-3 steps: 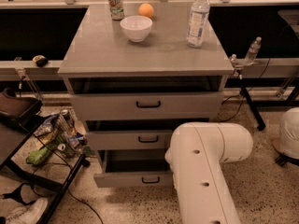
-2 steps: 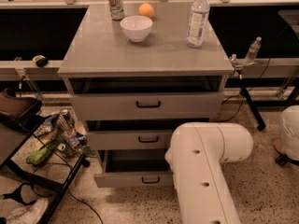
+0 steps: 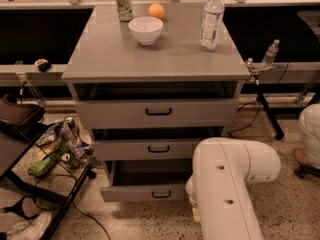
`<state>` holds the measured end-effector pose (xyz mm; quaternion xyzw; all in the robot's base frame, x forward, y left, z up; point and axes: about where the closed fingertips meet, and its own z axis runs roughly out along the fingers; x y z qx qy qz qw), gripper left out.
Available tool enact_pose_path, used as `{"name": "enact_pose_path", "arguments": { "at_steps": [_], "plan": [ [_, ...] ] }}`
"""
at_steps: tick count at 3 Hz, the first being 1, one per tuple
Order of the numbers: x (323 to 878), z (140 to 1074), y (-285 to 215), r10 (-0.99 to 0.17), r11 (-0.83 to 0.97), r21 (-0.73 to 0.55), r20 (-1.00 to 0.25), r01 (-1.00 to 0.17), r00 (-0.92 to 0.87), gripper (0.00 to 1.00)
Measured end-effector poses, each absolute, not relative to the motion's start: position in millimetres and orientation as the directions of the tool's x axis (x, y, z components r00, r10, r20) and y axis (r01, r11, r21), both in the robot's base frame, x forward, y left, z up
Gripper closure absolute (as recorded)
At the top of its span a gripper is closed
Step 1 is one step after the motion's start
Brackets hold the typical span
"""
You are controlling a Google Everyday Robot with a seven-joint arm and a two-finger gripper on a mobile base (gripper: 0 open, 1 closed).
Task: Open bottom drawer
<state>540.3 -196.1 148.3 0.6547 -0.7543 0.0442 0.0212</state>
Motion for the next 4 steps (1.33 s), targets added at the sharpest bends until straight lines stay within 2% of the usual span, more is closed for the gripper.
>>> {"name": "enact_pose_path", "arguments": {
  "at_steps": [1,2,3,4],
  "plan": [
    [542.0,154.3,-194.6,-0.986,0.139,-0.039,0.090,-0.990,-0.142,0.49],
    [542.5,155.9,-194.1,-0.986,0.139,-0.039,0.090,-0.990,-0.142,0.72],
    [511.1,157.9,-202.9,-0.983,0.149,-0.021,0.108,-0.989,-0.151,0.95],
    [508.4,157.3,-202.3,-0.982,0.150,-0.020,0.110,-0.989,-0.151,0.92]
  ]
}}
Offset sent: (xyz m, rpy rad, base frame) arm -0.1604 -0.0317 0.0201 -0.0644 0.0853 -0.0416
